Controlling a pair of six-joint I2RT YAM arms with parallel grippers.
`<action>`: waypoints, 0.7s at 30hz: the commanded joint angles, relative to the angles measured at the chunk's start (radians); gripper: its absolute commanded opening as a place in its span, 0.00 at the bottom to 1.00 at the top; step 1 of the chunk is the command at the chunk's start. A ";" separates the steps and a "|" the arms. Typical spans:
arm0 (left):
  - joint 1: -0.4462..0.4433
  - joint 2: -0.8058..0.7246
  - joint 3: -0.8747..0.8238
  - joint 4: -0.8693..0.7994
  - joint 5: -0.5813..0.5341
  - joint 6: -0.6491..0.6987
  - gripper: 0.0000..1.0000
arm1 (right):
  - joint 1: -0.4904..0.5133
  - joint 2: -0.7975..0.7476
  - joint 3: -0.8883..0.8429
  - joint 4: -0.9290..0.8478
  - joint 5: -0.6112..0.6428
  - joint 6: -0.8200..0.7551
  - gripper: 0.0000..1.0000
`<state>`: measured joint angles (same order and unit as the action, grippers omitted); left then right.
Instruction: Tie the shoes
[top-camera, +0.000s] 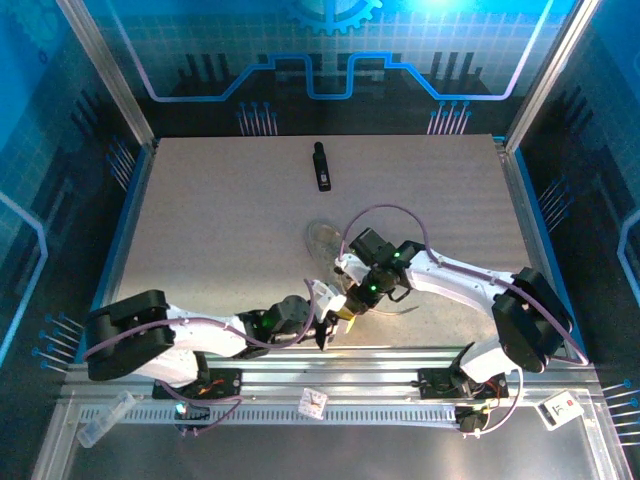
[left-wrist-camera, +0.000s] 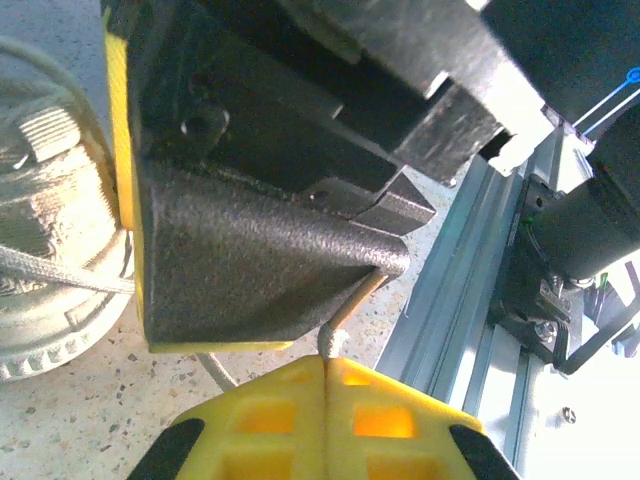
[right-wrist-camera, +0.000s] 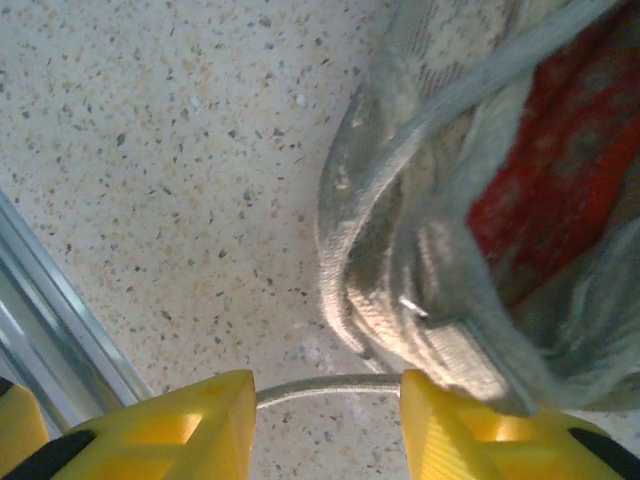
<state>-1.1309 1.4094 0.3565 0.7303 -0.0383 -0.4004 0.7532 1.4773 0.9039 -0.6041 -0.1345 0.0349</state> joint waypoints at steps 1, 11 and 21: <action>-0.006 0.027 -0.026 0.106 -0.038 -0.071 0.00 | 0.021 0.011 -0.005 0.026 0.053 0.035 0.43; -0.001 0.060 -0.064 0.189 -0.047 -0.096 0.00 | 0.092 0.087 0.027 0.069 0.187 0.144 0.41; 0.010 0.062 -0.108 0.234 -0.076 -0.112 0.00 | 0.136 0.206 0.039 0.128 0.331 0.271 0.35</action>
<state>-1.1278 1.4590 0.2691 0.9134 -0.0895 -0.4969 0.8761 1.5936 0.9668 -0.5217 0.1261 0.2470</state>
